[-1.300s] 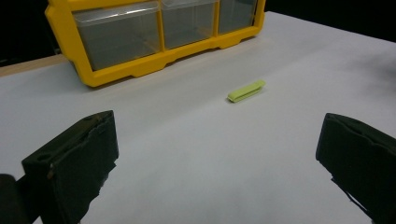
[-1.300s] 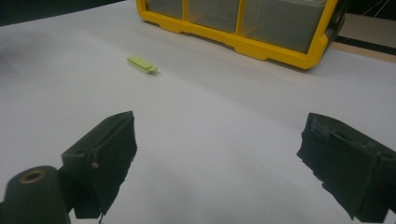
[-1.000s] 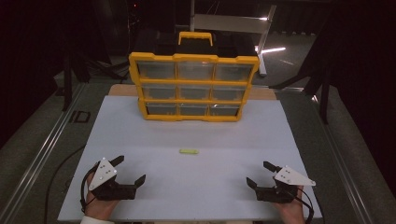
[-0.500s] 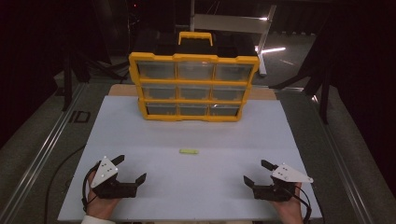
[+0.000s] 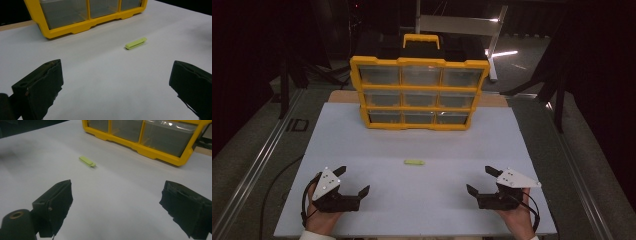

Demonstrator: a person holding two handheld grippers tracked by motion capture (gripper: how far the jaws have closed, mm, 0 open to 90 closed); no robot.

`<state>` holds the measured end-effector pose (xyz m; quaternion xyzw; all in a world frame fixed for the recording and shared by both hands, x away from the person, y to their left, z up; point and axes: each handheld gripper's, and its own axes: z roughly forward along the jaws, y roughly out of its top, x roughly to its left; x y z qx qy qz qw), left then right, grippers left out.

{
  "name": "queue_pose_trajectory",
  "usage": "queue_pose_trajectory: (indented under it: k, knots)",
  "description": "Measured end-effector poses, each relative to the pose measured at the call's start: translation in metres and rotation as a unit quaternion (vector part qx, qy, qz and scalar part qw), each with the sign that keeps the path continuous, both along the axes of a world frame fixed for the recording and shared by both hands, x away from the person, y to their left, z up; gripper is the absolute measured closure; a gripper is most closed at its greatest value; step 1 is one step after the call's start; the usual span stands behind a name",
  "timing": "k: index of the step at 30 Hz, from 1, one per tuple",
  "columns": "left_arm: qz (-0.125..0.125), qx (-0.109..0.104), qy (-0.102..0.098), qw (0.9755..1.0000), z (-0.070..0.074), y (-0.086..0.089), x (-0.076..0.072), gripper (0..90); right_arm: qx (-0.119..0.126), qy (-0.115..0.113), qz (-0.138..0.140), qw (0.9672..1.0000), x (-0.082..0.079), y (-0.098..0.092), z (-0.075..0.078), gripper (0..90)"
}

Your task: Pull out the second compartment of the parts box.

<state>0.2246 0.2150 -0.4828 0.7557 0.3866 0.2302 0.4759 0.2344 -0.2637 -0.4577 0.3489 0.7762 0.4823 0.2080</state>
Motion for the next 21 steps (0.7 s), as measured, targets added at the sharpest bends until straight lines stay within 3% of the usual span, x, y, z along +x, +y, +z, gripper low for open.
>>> queue_pose_trajectory:
  k: [6, 21]
  knots:
    - [0.000, 0.003, 0.000, 1.0000, 0.000, 0.000, -0.001, 0.0, 0.004, 0.010, 0.003, 0.9999, 0.010, 0.007, 0.005, 9.8]
    - [-0.001, 0.004, 0.006, 1.0000, -0.002, -0.003, 0.000, 0.0, -0.011, -0.006, 0.022, 0.9997, 0.024, 0.033, 0.017, 9.7]
